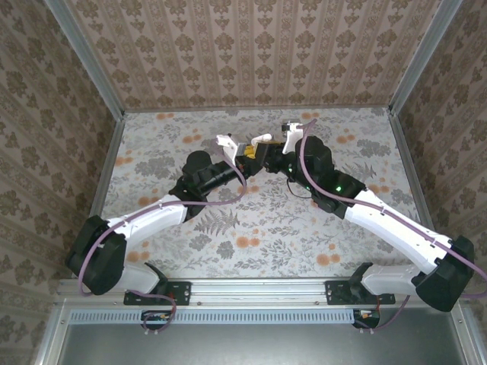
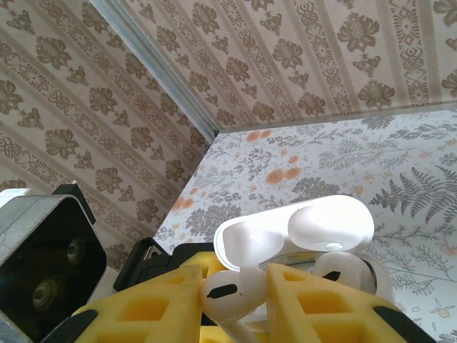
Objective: Insert the wireless bluetooth earbuds into the charging case
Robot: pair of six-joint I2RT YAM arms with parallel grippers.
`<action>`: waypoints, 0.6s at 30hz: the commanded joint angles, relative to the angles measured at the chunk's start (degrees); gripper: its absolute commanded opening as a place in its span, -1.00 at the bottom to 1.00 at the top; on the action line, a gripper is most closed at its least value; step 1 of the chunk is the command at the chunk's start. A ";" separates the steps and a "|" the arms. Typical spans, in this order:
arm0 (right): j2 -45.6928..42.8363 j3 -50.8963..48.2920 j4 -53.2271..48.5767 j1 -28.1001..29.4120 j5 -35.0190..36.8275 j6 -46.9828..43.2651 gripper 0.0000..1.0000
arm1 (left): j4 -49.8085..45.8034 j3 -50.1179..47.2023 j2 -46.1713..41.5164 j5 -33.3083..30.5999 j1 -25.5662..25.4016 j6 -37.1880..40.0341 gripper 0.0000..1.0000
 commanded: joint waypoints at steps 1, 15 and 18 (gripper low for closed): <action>-1.50 -0.36 0.90 0.07 -0.52 -0.02 -0.41 | 3.19 0.85 -0.74 0.23 0.38 -0.91 -0.53; -3.44 -1.04 0.83 -1.17 -3.40 1.94 -0.42 | 3.63 0.50 -0.81 -0.66 0.67 -1.88 -0.53; -3.85 -1.68 0.88 -1.17 -4.01 1.98 -0.42 | 3.53 0.67 -0.83 -0.77 0.80 -2.22 -0.53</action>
